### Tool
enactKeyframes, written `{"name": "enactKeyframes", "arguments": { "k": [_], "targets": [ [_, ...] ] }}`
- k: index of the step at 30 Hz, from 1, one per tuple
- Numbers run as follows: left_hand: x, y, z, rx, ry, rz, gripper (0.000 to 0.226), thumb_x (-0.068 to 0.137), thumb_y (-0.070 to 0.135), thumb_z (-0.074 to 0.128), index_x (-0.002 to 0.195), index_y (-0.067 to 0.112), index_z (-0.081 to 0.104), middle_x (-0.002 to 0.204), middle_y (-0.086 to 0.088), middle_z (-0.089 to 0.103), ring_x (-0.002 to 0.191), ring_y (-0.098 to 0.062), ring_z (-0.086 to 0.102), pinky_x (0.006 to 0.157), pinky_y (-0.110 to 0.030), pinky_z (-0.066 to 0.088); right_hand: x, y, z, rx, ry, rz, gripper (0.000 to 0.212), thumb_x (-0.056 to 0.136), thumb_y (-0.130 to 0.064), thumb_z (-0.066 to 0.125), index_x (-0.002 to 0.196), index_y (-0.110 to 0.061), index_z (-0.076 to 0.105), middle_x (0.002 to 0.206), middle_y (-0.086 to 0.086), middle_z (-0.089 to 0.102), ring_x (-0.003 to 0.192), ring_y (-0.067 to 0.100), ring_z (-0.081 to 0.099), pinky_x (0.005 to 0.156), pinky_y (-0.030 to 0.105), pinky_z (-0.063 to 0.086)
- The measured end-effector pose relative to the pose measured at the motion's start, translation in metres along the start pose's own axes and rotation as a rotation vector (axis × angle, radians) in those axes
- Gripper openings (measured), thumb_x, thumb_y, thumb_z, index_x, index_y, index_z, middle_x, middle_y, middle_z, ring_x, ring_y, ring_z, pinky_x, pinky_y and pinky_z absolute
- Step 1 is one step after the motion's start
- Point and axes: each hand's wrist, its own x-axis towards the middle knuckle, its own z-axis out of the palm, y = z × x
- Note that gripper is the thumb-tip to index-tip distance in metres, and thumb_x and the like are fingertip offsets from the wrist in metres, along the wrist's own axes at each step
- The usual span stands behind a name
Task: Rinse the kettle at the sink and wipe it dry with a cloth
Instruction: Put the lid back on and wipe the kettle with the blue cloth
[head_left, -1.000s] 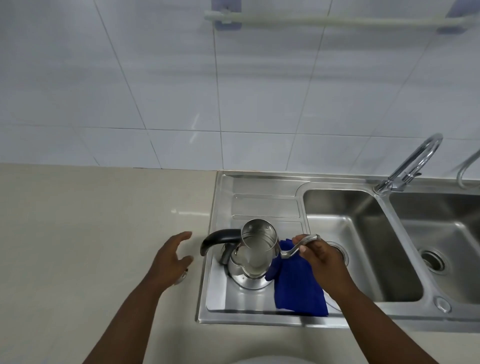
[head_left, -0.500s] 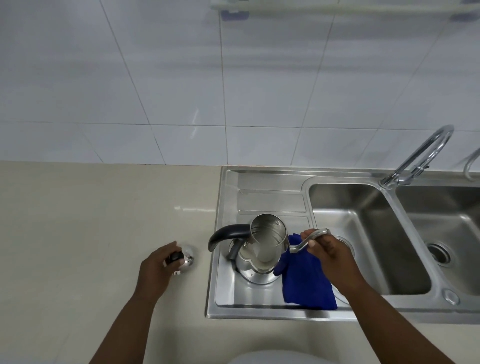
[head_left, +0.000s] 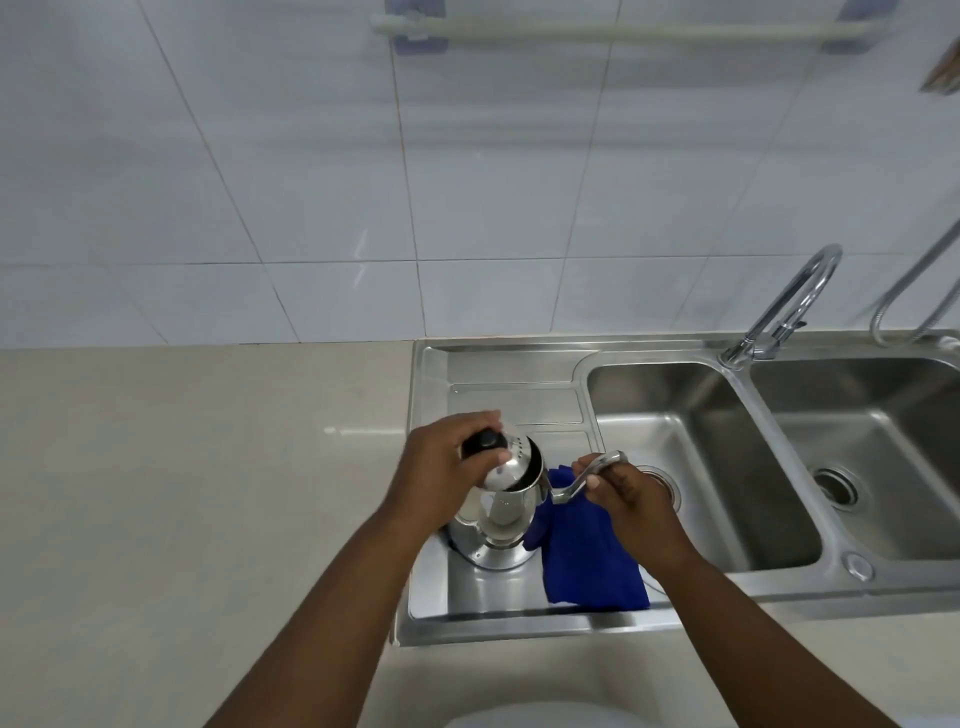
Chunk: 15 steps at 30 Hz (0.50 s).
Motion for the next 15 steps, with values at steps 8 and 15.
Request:
{"name": "enactKeyframes", "arguments": {
  "k": [8,15],
  "targets": [
    [0.013,-0.001,0.025,0.197,-0.06,-0.022,0.041,0.076,0.033,0.079,0.116,0.031,0.068,0.113,0.016,0.07,0.1,0.007,0.058,0.08,0.0,0.037,0.0,-0.002,0.0,-0.025,0.011,0.014,0.022,0.096,-0.009,0.059,0.112,-0.018,0.07,0.115,-0.009,0.072,0.111,0.007,0.067,0.103,0.037,0.053],
    [0.015,-0.005,0.019,0.287,-0.077,0.034,0.037,0.077,0.033,0.078,0.113,0.027,0.07,0.114,0.006,0.072,0.107,-0.01,0.064,0.097,-0.023,0.045,-0.001,-0.003,0.001,-0.076,0.019,0.032,0.023,0.096,-0.012,0.059,0.116,-0.014,0.069,0.116,-0.005,0.072,0.113,0.01,0.066,0.105,0.04,0.051]
  ]
}}
